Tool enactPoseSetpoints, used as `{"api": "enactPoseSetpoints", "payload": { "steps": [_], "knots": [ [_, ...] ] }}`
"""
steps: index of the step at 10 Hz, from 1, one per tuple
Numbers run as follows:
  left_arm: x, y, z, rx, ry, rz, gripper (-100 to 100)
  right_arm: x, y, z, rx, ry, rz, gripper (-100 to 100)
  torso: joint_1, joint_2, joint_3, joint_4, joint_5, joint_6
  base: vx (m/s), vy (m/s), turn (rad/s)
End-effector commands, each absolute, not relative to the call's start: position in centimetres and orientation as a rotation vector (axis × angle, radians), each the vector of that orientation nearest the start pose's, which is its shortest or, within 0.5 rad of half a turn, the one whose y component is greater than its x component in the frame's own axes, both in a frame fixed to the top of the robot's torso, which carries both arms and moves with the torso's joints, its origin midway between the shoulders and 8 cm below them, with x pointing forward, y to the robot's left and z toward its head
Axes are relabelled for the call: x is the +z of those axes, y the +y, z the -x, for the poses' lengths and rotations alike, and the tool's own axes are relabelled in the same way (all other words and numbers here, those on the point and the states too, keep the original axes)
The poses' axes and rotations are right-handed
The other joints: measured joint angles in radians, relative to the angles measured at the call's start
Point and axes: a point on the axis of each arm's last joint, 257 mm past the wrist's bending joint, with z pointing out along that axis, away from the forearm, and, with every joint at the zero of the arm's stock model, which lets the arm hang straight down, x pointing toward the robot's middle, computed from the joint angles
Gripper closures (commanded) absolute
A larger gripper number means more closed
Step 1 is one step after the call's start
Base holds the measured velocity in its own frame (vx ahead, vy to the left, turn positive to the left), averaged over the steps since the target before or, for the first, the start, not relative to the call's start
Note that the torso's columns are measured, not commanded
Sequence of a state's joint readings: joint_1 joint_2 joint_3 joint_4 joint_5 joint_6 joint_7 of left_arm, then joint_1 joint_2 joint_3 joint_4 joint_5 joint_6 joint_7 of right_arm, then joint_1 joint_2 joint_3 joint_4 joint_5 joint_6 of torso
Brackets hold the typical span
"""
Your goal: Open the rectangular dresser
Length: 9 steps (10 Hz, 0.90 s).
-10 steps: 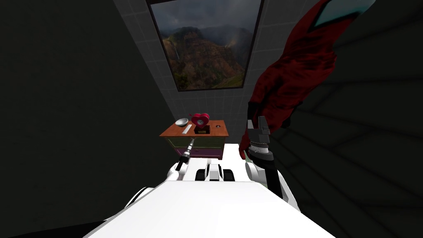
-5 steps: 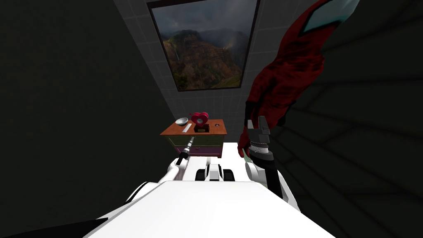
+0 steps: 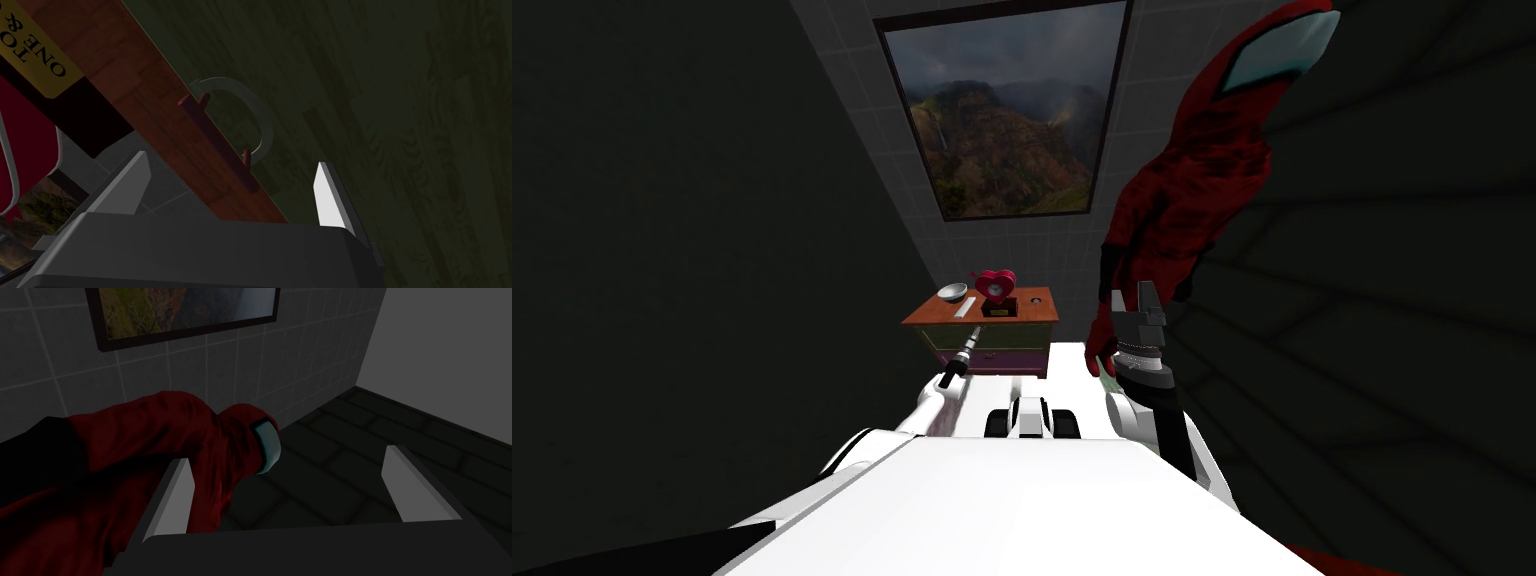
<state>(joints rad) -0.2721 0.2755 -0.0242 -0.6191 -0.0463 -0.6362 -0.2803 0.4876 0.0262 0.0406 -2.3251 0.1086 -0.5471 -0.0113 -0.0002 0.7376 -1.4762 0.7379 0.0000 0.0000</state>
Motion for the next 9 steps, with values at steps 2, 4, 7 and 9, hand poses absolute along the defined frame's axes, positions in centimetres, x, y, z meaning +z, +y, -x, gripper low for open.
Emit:
{"api": "enactPoseSetpoints", "payload": {
  "steps": [2, 4, 7, 9],
  "knots": [
    [-35.9, 33.2, -55.9, -0.748, 1.547, 0.777, -100, 5.6, -25.0, -33.0, 1.311, 0.58, -0.534, 0, 0.0, 0.001, 0.0, 0.0, 0.0, 0.0, -0.07, -0.021, -0.017],
    [-35.7, 33.9, -56.7, -0.731, 1.56, 0.794, -100, 5.6, -25.0, -33.0, 1.311, 0.58, -0.534, 0, 0.0, 0.0, 0.0, 0.0, 0.0, 0.0, -0.06, -0.009, -0.019],
    [-35.4, 34.7, -57.6, -0.71, 1.575, 0.817, -100, 5.6, -25.0, -33.0, 1.31, 0.58, -0.534, 0, 0.0, 0.0, 0.0, 0.0, 0.0, 0.0, -0.043, -0.005, -0.012],
    [-35.3, 34.7, -57.9, -0.706, 1.577, 0.82, -100, 5.6, -25.0, -33.0, 1.311, 0.58, -0.534, 0, 0.0, 0.0, 0.0, 0.0, 0.0, 0.0, -0.031, -0.01, -0.01]
  ]
}}
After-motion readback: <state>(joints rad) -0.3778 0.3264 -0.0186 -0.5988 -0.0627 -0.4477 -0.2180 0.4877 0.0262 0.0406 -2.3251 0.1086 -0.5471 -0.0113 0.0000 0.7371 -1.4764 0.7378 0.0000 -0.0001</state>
